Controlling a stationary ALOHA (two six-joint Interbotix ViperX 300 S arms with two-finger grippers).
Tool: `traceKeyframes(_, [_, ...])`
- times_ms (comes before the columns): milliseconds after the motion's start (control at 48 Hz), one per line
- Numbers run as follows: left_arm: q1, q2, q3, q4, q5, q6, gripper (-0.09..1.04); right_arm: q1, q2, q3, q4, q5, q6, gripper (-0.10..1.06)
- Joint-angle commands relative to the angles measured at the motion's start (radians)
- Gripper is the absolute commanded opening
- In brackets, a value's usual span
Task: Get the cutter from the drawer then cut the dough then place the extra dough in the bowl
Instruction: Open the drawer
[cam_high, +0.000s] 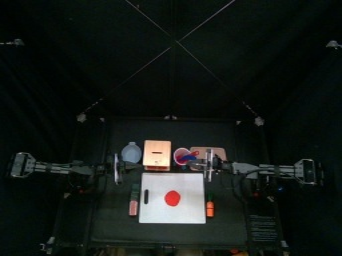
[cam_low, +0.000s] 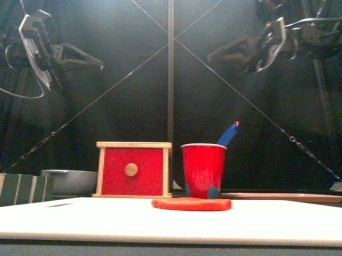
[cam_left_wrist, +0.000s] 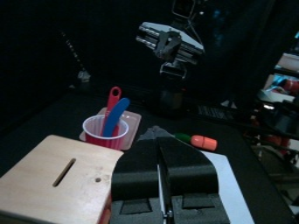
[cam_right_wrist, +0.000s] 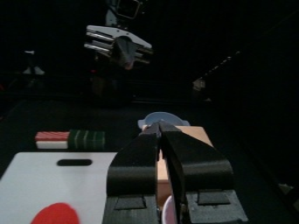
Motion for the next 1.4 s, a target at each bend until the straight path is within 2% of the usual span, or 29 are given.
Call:
traceKeyframes(21, [-0.035,0.055,-0.011,-0.075,-0.06,0.0,0.11,-0.041,0.137,-0.101,-0.018,-0.097,-0.005,0.01])
traceKeyframes(188, [-0.117,0.104,-0.015,-0.16,-0.089,0.0,0.11,-0.071,0.31,-0.21,-0.028,-0.16,-0.006,0.01])
traceKeyframes(375, [-0.195,0.147,-0.018,-0.275,-0.098,-0.003,0.11,-0.092,0.499,-0.354,-0.043,-0.164,-0.006,0.01])
traceKeyframes(562, [-0.221,0.184,-0.032,-0.462,-0.114,-0.035,0.11,-0.106,0.646,-0.479,-0.048,-0.164,-0.008,0.01])
traceKeyframes(667, [-0.239,0.219,-0.04,-0.491,-0.135,-0.054,0.11,-0.11,0.71,-0.529,-0.048,-0.164,-0.006,0.01])
traceKeyframes(938, [-0.27,0.408,-0.101,-0.511,-0.21,-0.164,0.11,-0.118,0.793,-0.592,-0.049,-0.1,-0.006,0.01])
traceKeyframes(1146, [-0.279,0.568,-0.178,-0.512,-0.212,-0.273,0.11,-0.118,0.824,-0.603,-0.058,-0.044,-0.008,0.01])
traceKeyframes(1396, [-0.279,0.655,-0.249,-0.578,-0.212,-0.299,0.12,-0.117,0.845,-0.601,-0.063,-0.008,-0.008,0.01])
